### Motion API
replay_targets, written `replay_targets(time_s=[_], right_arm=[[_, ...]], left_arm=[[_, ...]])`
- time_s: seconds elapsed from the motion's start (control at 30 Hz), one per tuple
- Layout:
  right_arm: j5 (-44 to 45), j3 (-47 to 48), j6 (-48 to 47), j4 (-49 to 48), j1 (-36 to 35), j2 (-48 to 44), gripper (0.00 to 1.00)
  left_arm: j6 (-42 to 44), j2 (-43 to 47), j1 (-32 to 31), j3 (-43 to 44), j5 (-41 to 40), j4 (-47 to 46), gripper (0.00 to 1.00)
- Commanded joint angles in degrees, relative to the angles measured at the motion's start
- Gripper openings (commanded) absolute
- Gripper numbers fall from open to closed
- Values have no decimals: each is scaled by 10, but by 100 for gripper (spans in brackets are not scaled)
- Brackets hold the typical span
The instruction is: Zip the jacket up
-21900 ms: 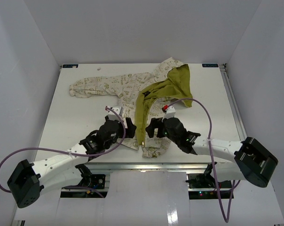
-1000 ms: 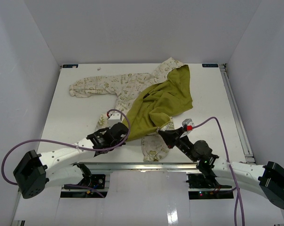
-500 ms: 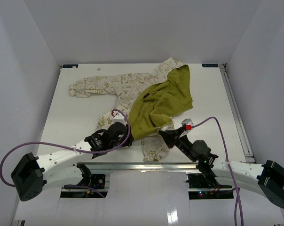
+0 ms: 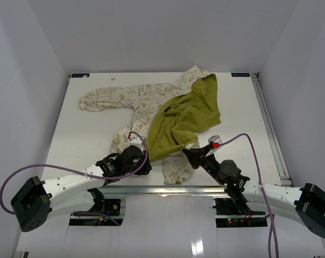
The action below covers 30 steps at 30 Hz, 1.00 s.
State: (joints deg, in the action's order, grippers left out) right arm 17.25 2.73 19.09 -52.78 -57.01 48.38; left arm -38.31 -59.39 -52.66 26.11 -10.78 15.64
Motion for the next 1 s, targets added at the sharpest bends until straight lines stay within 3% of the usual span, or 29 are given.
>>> replay_targets(time_s=[0.0,0.27,0.37,0.57,0.73,0.97], right_arm=[[20,-43,0,-16,0,1,8],[30,-46,2,-14,1,2,8],[31,-46,4,-15,0,8,8],[31,-50,4,-14,1,-1,8],[28,-51,5,-14,0,-7,8],[26,-50,6,-14,0,-4,8]], left_arm=[[19,62,-4,-1,42,-17,54],[3,123,-4,12,37,40,58],[-25,149,-4,16,-3,56,57],[-66,133,-4,28,-75,103,45],[-59,123,-4,12,-46,66,42],[-36,44,-4,-7,8,-16,47]])
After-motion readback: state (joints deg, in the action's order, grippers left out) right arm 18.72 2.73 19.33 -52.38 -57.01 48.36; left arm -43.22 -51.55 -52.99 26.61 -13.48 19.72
